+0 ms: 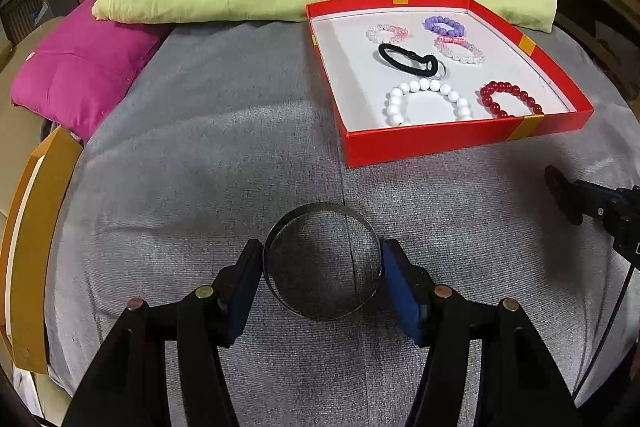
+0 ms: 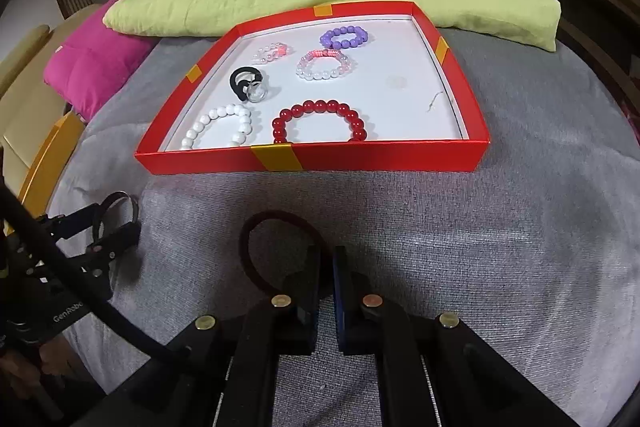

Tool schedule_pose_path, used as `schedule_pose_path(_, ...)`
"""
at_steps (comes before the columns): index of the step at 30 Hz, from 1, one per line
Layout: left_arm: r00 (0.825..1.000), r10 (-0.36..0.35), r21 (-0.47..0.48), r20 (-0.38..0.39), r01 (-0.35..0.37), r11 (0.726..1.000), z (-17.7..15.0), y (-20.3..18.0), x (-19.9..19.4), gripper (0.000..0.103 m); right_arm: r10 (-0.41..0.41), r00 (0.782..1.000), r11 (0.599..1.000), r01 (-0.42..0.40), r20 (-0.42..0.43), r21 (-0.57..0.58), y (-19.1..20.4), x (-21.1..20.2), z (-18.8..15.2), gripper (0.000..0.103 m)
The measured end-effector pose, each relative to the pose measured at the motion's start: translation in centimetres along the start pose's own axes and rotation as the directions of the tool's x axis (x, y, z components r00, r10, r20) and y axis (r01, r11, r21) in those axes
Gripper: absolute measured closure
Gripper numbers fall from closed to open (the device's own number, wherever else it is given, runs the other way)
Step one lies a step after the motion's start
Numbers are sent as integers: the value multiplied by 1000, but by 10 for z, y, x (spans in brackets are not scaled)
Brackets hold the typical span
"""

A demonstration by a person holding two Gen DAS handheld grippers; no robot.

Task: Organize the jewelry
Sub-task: 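Carry the metal bangle with the left tool while the right tool carries the dark red bangle toward the box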

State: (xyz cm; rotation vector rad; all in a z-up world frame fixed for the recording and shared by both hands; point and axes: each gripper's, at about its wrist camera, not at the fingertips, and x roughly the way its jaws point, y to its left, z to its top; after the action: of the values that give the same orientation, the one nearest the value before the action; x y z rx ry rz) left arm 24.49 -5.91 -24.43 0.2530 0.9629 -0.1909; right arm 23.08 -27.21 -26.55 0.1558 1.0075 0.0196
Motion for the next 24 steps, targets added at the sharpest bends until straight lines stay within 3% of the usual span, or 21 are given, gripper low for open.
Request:
schedule_pose_path(12, 1000, 9, -44, -3, -9, 999, 0, 6, 6, 28, 4, 1000, 1000, -4, -3, 21, -1, 1, 1, 95)
schedule_pose_path(14, 1000, 16, -66, -2, -17, 998, -2, 8, 7, 21, 5, 1000, 1000, -5, -3, 22, -1, 1, 1, 95)
schedule_pose_path(17, 1000, 11, -135, 7, -10, 991, -7, 15, 9, 15, 4, 1000, 1000, -4, -2, 22, -1, 2, 1, 95)
schedule_pose_path(24, 1000, 25, -197, 4, -24, 980, -11, 23, 11, 4, 5, 1000, 1000, -5, -3, 21, -1, 2, 2, 95)
